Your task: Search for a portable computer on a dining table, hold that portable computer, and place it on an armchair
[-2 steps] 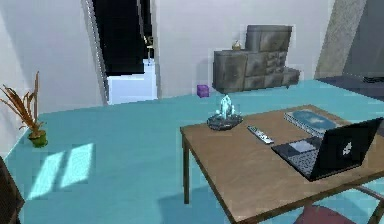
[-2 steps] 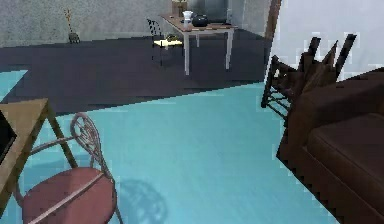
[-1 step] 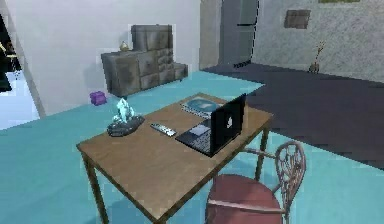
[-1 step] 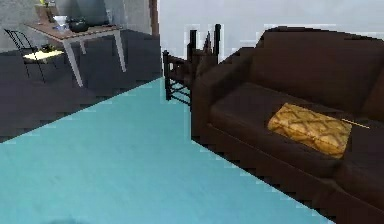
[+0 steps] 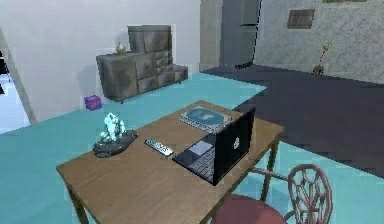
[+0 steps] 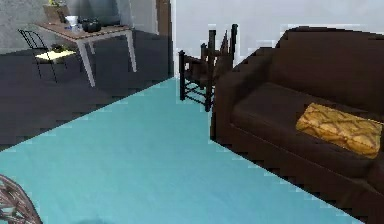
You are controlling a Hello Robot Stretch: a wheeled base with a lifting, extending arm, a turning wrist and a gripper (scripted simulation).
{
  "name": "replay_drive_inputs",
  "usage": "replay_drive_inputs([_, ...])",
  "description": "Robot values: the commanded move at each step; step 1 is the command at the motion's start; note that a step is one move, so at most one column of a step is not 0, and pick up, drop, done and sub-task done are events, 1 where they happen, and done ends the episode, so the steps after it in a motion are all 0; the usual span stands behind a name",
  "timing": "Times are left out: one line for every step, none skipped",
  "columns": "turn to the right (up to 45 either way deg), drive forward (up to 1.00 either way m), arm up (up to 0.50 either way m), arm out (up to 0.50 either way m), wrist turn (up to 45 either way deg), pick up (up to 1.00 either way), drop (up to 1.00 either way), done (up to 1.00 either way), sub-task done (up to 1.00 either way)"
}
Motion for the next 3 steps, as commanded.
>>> replay_drive_inputs([45.0, 0.0, 0.0, 0.0, 0.0, 0.0, 0.0, 0.0, 0.0])
replay_drive_inputs([45.0, 0.0, 0.0, 0.0, 0.0, 0.0, 0.0, 0.0, 0.0])
replay_drive_inputs([45.0, 0.0, 0.0, 0.0, 0.0, 0.0, 0.0, 0.0, 0.0])
